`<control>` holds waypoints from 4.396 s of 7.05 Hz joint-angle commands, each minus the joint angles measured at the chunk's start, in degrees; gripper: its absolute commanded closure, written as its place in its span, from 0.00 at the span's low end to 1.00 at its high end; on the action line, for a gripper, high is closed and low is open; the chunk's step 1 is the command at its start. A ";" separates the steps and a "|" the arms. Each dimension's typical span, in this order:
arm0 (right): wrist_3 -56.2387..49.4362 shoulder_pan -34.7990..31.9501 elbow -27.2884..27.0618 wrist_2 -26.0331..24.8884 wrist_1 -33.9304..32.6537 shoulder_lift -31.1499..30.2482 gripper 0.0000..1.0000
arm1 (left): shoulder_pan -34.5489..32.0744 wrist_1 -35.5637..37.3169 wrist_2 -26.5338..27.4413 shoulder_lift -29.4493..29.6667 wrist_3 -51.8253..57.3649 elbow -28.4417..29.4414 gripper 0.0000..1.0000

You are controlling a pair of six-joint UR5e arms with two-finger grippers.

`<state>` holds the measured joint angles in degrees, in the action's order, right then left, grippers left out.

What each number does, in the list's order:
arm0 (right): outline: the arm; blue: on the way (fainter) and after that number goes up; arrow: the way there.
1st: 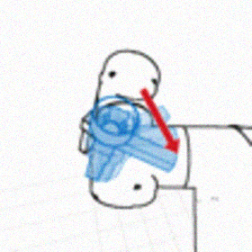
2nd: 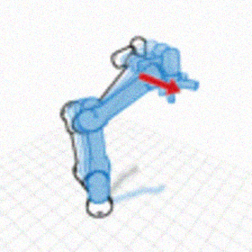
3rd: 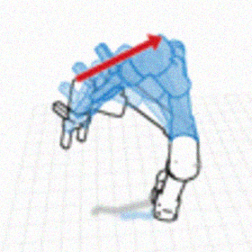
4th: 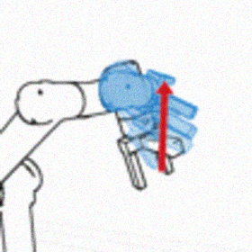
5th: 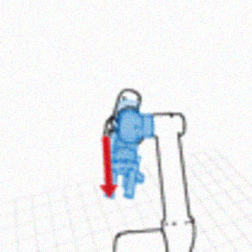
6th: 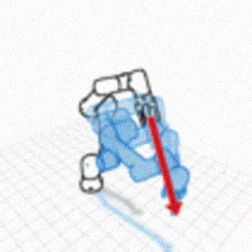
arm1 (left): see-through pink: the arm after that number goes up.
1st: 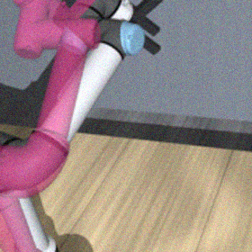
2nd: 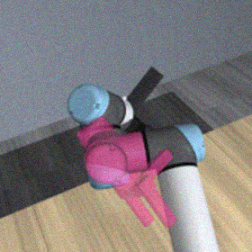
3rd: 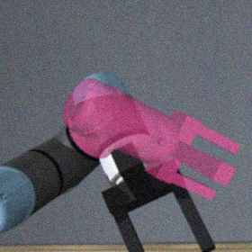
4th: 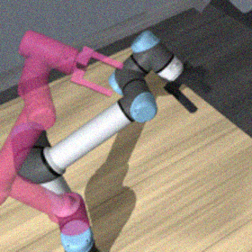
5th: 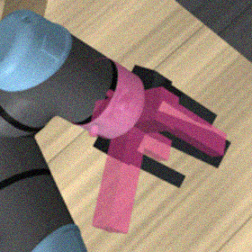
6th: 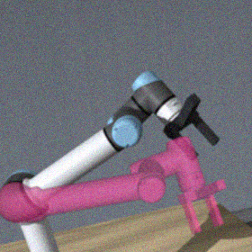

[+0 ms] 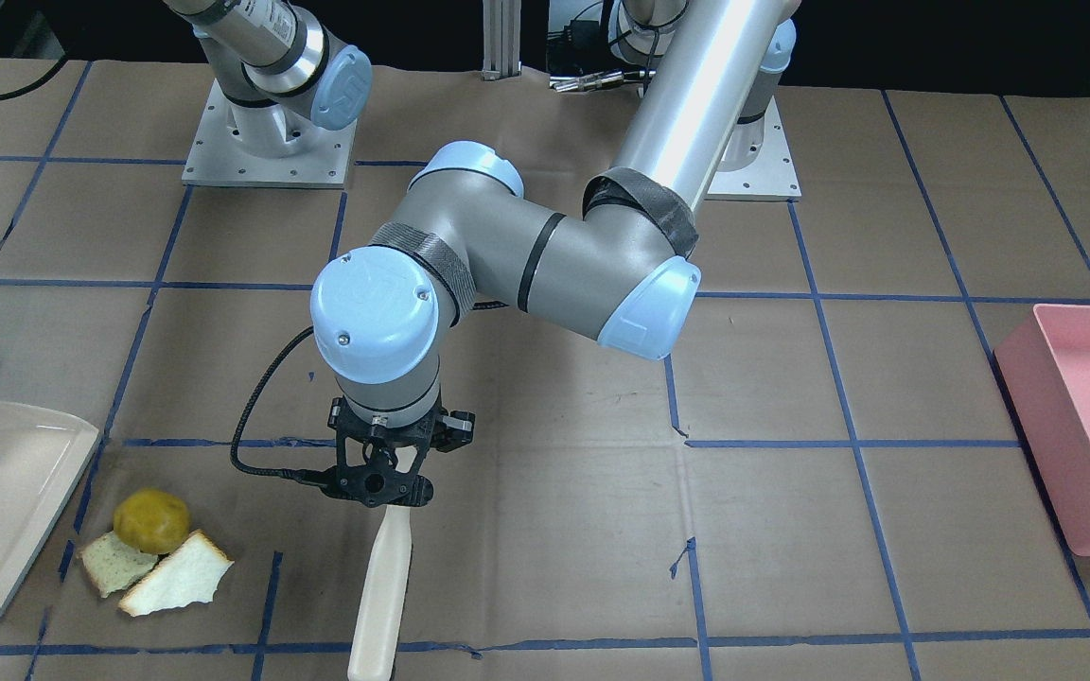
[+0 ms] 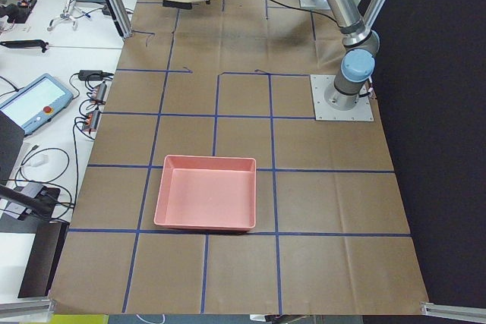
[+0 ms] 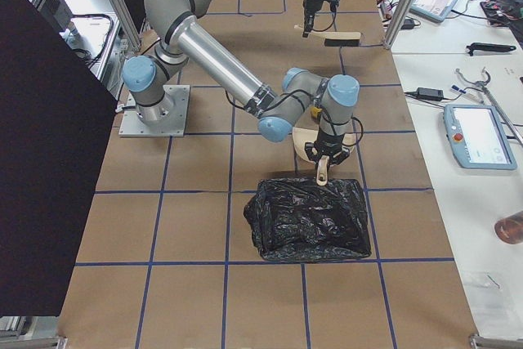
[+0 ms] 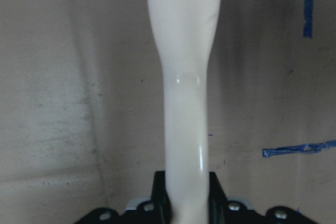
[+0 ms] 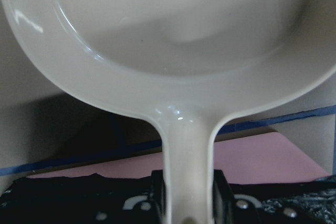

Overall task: Sweep and dump trash in nearest bin
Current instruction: 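Move the brush with the left gripper toward the potato and bread, then sweep the potato with the brush toward the dustpan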

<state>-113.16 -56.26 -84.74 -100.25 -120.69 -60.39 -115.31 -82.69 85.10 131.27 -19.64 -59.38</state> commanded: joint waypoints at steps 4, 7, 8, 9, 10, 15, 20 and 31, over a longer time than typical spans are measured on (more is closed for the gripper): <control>0.13 -2.62 0.02 0.23 0.02 1.07 0.98 | -2.98 -1.41 1.91 3.71 -0.31 5.21 0.91; -2.31 -2.45 0.63 -0.56 -0.68 2.64 0.98 | -5.27 -13.23 3.59 12.75 1.17 18.46 0.92; -2.94 -2.45 1.24 -0.65 -0.51 2.82 0.98 | -6.14 -15.55 3.59 15.74 1.88 22.95 0.93; -2.68 -2.54 1.16 -0.65 -0.34 2.74 0.98 | -6.85 -15.66 3.50 18.64 2.50 26.65 0.96; -2.42 -2.54 1.16 -0.39 -0.16 2.56 0.98 | -7.29 -15.75 3.50 21.02 2.94 30.86 0.97; -2.59 -2.89 0.81 0.49 0.10 2.56 0.98 | -10.63 -18.65 2.80 25.61 2.50 37.49 0.99; -2.95 -2.89 0.81 1.90 0.19 2.91 0.98 | -13.00 -17.17 0.96 26.57 1.01 38.11 0.99; -2.86 -3.85 1.07 1.37 0.63 2.56 0.97 | -18.63 -18.65 -6.33 38.27 -3.12 60.87 0.99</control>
<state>-116.05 -60.08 -83.68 -98.92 -120.10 -57.88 -133.48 -101.32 80.82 169.56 -22.45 1.00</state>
